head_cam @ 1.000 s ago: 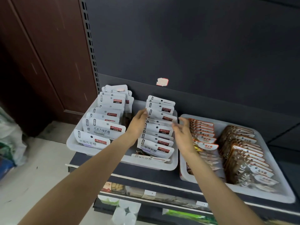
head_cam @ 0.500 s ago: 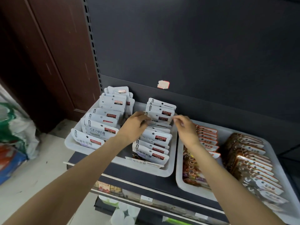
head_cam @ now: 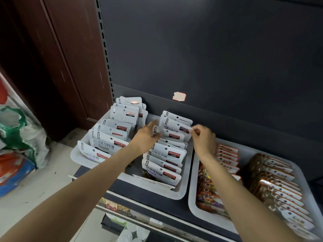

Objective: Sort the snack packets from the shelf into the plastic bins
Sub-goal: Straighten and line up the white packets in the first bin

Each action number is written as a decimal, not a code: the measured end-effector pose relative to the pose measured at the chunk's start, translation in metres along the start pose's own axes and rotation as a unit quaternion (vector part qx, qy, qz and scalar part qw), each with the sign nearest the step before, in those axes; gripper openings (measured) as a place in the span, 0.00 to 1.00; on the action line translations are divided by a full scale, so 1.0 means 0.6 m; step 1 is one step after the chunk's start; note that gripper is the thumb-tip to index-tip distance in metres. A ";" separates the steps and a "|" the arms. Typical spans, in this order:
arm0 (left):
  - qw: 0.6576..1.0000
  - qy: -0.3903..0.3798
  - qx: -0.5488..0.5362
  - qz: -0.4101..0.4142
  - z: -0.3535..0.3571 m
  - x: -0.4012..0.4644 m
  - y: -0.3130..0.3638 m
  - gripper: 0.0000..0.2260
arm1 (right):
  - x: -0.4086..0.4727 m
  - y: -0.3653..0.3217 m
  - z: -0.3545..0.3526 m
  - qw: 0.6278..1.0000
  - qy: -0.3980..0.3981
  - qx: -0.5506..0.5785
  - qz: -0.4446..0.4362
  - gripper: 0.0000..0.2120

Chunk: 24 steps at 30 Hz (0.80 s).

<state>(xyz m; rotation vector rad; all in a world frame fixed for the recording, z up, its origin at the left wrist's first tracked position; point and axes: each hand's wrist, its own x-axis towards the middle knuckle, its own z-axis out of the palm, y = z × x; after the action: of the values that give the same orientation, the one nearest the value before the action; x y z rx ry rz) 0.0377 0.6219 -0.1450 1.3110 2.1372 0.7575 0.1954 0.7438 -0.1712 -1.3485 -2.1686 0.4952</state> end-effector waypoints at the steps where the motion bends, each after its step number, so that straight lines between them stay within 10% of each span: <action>1: 1.000 -0.012 -0.016 -0.008 -0.001 0.004 0.003 0.25 | -0.001 0.004 -0.002 1.000 -0.010 0.009 0.004 0.08; 24: 0.988 0.074 -0.110 -0.081 0.010 0.081 0.008 0.13 | 0.017 -0.008 -0.012 0.995 -0.042 0.088 -0.028 0.07</action>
<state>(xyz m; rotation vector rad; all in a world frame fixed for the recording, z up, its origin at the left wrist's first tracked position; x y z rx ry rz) 0.0254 0.6687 -0.1528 0.9828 2.1696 1.0158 0.1927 0.7513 -0.1605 -1.1882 -2.1662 0.7164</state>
